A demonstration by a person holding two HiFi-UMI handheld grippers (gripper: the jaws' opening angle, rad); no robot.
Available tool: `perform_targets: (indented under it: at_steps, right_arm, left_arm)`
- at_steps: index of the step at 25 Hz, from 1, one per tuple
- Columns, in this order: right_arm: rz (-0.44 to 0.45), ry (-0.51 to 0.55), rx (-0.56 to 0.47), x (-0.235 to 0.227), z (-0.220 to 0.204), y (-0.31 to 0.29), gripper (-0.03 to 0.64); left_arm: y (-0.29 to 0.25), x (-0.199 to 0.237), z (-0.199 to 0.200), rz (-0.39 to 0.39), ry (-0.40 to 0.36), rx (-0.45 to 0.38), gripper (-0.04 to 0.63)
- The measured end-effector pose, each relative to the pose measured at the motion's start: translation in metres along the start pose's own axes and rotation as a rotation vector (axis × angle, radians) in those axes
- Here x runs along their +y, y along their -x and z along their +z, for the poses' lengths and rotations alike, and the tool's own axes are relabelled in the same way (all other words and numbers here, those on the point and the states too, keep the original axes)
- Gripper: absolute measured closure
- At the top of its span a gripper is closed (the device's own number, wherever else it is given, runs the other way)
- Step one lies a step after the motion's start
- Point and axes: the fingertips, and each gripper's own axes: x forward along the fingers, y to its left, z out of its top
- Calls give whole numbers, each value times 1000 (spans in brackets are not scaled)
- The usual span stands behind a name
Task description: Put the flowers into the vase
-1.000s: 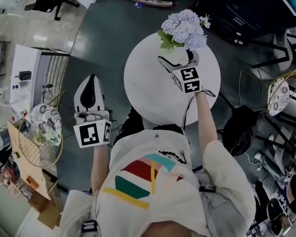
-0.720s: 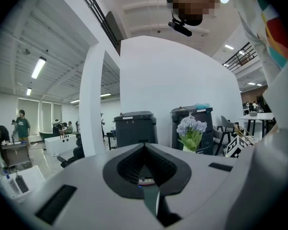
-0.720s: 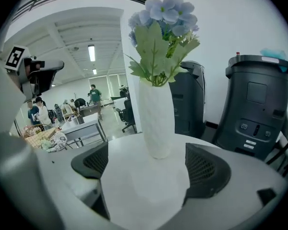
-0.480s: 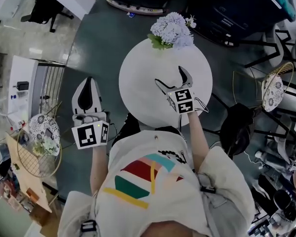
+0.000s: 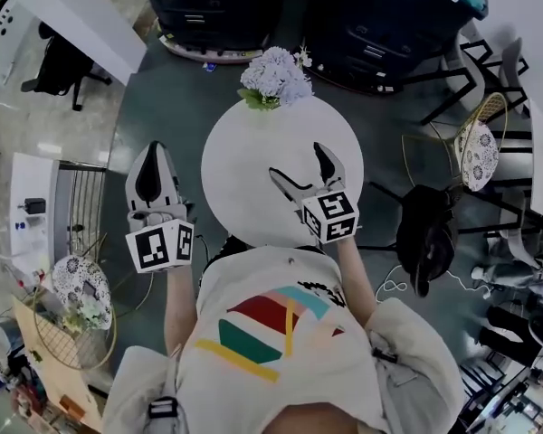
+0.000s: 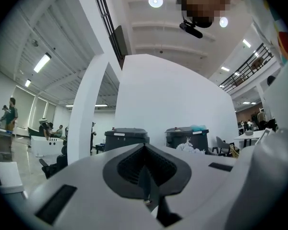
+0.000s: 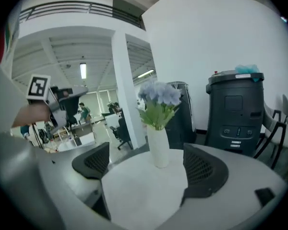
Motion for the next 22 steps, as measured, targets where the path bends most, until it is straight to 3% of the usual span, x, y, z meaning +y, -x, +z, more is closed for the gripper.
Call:
perform_targets:
  at_steps: [2,5,7,8,9,10,13,16,22]
  right_arm:
    - [12,-30,-52,8,21,15,121]
    - [-15,9,-121,13,50,35,126]
    - [-59,35,-168,10,70,49,185]
    - [-80,33,-191,8,80,56,316]
    - [-84,21,-214,6,90,64,509]
    - [-62,2,-243,7,100,71,604]
    - [41,-76,-374,13,133,95,604]
    - [35,-136,-470,8,157,114,604]
    - [-8,-43,-457,8,166,120,604]
  left_arm:
    - [-7,-9,13,-25,10,-41,589]
    - [-17,-26,32,-74,19,-98,589]
    - [-21,-35,43,-105,20,-129,589]
    - [-23,-38,48,-117,22,-142,589]
    - [-24,-41,53,-126,25,-153,589]
    - [-24,-43,57,-132,27,-162,589]
    - [-26,-48,65,-144,12,-172,589]
    - [-28,-51,65,-147,-22,-166,589]
    - [-30,-57,67,-149,-48,-159,589]
